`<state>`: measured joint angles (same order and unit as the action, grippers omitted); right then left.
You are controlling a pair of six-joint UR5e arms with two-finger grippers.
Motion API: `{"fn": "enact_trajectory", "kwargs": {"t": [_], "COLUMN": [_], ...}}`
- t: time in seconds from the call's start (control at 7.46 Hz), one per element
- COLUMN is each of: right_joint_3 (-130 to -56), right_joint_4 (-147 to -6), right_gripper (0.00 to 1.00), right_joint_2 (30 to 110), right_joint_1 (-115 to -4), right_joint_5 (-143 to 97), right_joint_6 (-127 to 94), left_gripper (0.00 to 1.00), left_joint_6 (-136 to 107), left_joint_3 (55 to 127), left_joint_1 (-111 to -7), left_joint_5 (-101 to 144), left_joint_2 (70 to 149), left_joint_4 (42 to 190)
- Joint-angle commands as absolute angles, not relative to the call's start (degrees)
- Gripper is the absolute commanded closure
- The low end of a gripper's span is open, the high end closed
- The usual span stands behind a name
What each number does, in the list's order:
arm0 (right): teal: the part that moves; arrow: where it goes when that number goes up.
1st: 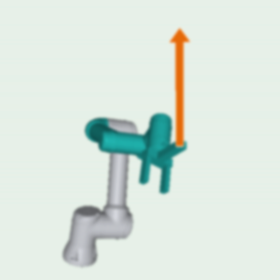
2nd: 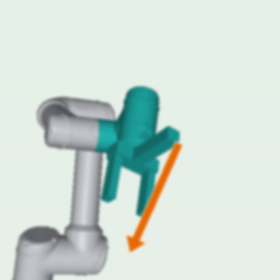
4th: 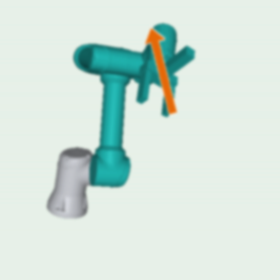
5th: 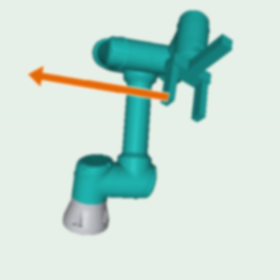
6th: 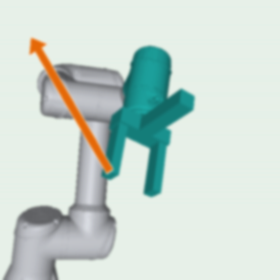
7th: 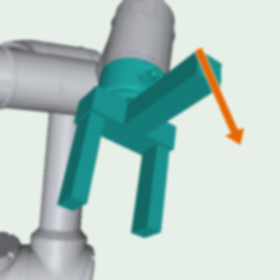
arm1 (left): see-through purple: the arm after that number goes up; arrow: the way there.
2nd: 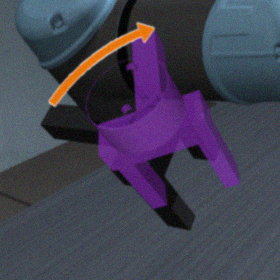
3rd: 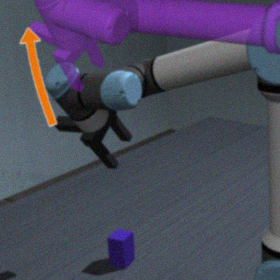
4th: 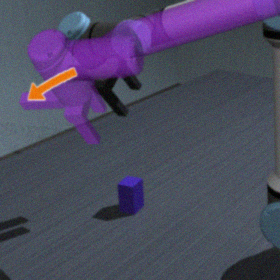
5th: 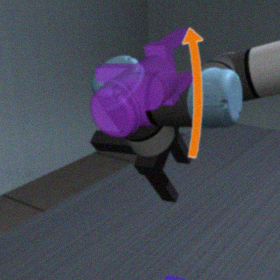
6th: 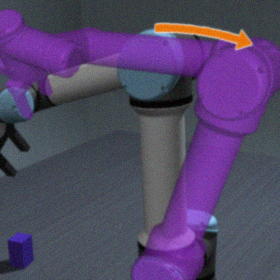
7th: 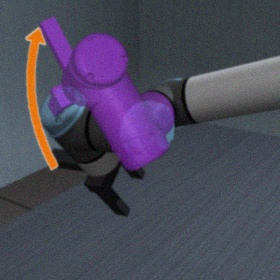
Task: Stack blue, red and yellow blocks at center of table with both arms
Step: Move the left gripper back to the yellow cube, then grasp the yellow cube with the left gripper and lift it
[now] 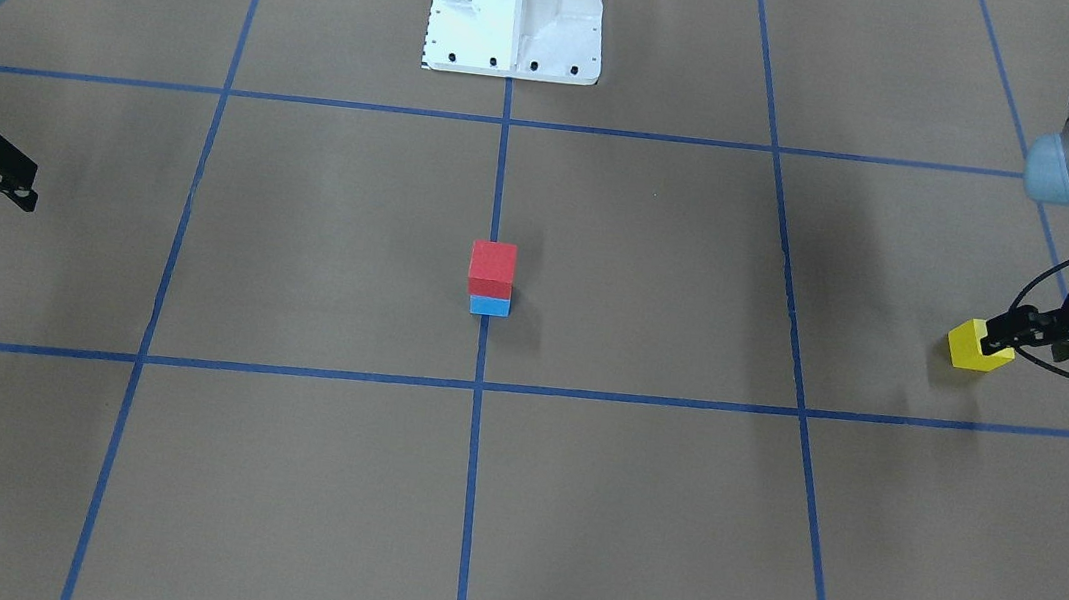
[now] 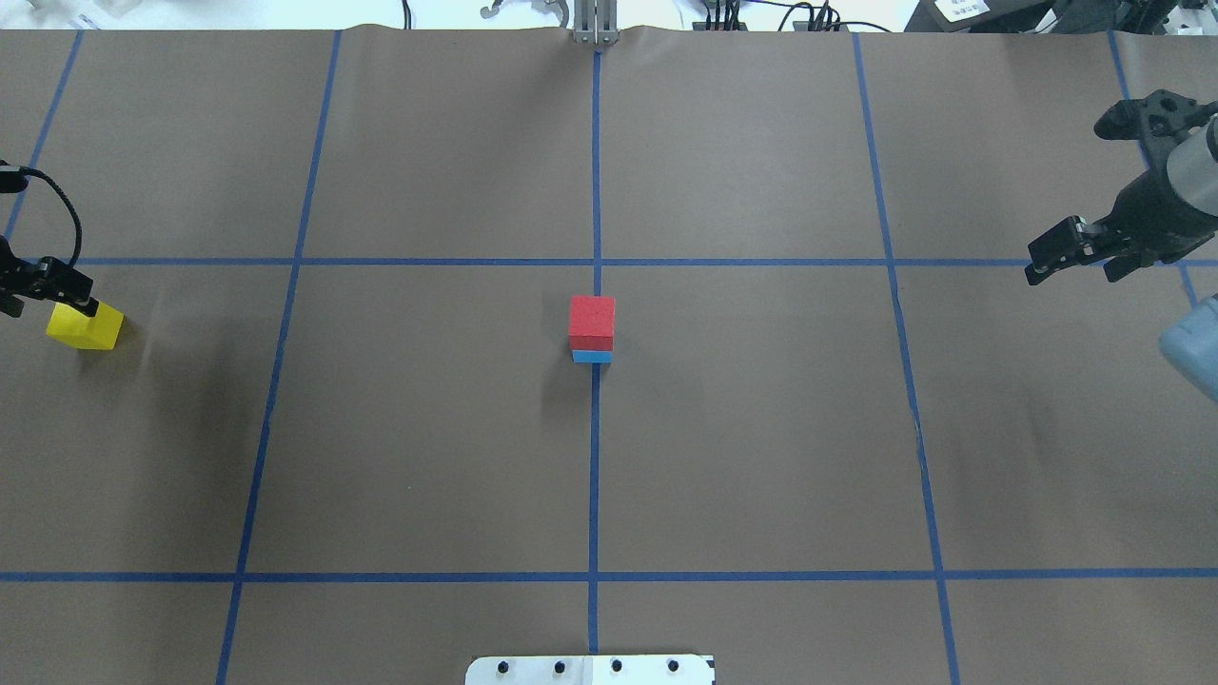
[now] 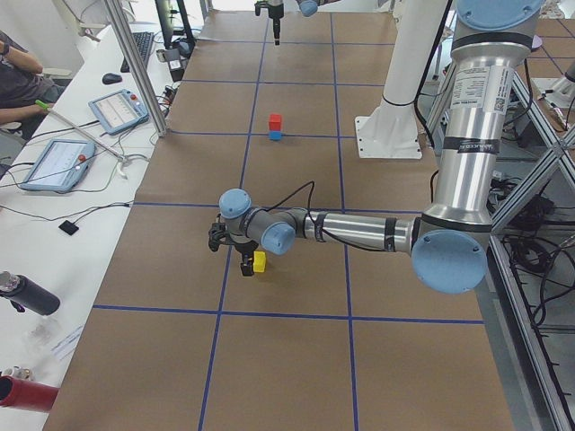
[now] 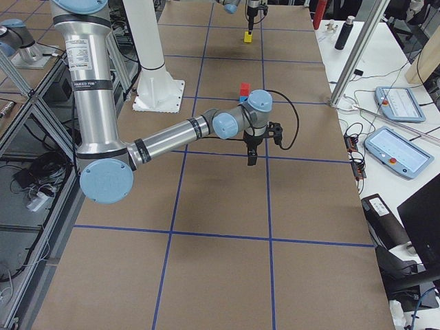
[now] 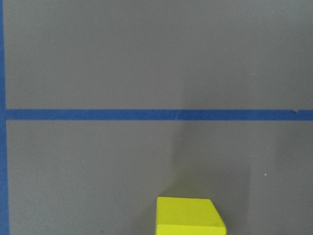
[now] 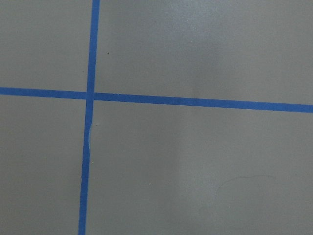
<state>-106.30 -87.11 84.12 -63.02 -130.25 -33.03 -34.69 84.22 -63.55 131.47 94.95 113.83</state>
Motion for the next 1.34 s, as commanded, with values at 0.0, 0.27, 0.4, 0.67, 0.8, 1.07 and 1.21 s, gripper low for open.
{"fn": "enact_trajectory", "kwargs": {"t": [0.0,0.27,0.4,0.67,0.8,1.07,1.21], "right_joint_3": [-106.3,-106.3,-106.3,-106.4,-106.7,-106.7,-106.7], "right_joint_4": [-87.1,-87.1,-87.1,-87.1,-87.1,-87.1,-87.2], "right_gripper": [0.0,0.0,0.0,0.0,0.0,0.0,0.0], "right_joint_2": [84.1,84.1,84.1,84.1,84.1,84.1,84.1], "right_joint_1": [-63.0,-63.0,-63.0,-63.0,-63.0,-63.0,-63.0], "right_joint_5": [-130.3,-130.3,-130.3,-130.3,-130.3,-130.3,-130.3], "right_joint_6": [-33.1,-33.0,-33.1,-33.1,-33.3,-33.5,-33.5], "left_gripper": [0.0,0.1,0.92,1.0,1.0,1.0,1.0], "left_joint_6": [-38.3,-38.1,-37.5,-37.6,-38.5,-43.4,-49.2], "left_joint_3": [83.9,82.8,83.0,84.8,85.2,89.8,92.7], "left_joint_1": [-61.4,-60.2,-60.2,-60.2,-60.2,-58.9,-53.7], "left_joint_5": [131.5,131.3,131.4,133.7,134.2,134.4,132.8], "left_joint_2": [95.6,95.7,95.7,97.7,100.1,113.1,116.9], "left_joint_4": [115.2,116.5,116.4,115.1,114.1,99.0,95.7]}}
